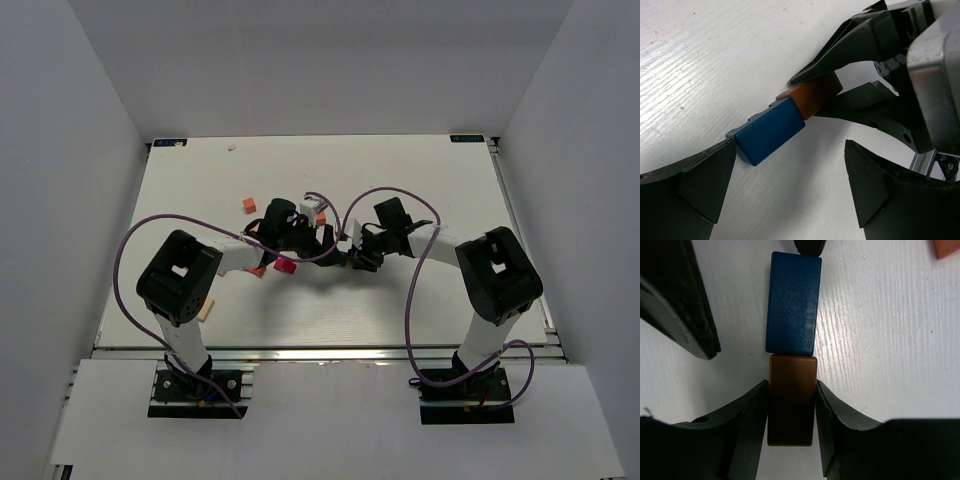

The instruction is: Build the wood block tower

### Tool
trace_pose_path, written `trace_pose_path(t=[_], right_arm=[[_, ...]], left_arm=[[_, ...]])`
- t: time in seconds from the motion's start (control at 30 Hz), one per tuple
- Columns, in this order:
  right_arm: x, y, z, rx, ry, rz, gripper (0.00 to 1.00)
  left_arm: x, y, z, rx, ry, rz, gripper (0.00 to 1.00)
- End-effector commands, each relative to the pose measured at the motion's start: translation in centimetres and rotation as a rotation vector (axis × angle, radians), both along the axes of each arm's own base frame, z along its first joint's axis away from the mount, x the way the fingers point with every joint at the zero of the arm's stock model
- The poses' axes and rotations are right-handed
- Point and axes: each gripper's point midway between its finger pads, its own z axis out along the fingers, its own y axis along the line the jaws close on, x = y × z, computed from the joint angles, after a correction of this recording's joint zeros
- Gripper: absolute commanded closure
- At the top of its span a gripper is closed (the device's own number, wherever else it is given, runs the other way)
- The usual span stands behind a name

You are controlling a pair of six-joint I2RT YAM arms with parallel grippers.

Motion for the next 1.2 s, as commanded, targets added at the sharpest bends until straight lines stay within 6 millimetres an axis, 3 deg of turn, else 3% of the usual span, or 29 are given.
trace_pose_path(t=[0.0,0.2,0.43,0.63,0.67,0.8,0.87,0.9,0.97,1.03,1.1,1.17], right_arm=[[-0.4,0.3,0.3,0.007,0.006,0.029,0.52],[-0.2,0.4,0.4,0.011,0.001,0.019,0.43],[0.2,0.5,0.9,0.027,-0.032,0.006,0.34],[-0.1,1.4,3.9,0.123,-0.091,0.025,0.28],[-0.2,1.4,4.6,0.132,-0.104,0.023,0.25],[0.1,1.6,6.7,0.168,-0.166,0.031,0.2],[-0.3,2.2,8.3,0.219,-0.181,0.064,0.19],[-0.5,2.4,8.8,0.234,-0.183,0.071,0.19],[-0.4,2.7,10.1,0.263,-0.197,0.07,0.17],[0.2,2.7,11.1,0.28,-0.219,0.035,0.14],[1.2,2.6,12.4,0.309,-0.195,-0.082,0.11],[3.1,2.2,13.8,0.334,-0.228,-0.218,0.11]], left_arm=[[0.8,-0.4,1.0,-0.004,-0.031,0.006,0.02],[1.3,-0.3,1.4,0.006,-0.042,0.026,0.02],[2.6,0.2,3.5,0.018,-0.096,0.092,0.02],[4.7,3.2,6.1,0.076,-0.165,0.271,0.02],[4.8,3.7,7.3,0.066,-0.181,0.301,0.02],[5.6,7.4,9.2,0.06,-0.136,0.518,0.02],[7.0,10.4,9.9,0.113,-0.124,0.718,0.02],[6.2,12.3,8.8,0.164,-0.023,0.821,0.02],[6.4,15.6,8.5,0.206,0.038,1.003,0.02],[4.5,18.9,6.9,0.301,0.124,1.13,0.02],[3.1,23.0,5.1,0.35,0.215,1.291,0.02],[2.1,25.1,4.0,0.351,0.282,1.358,0.02]])
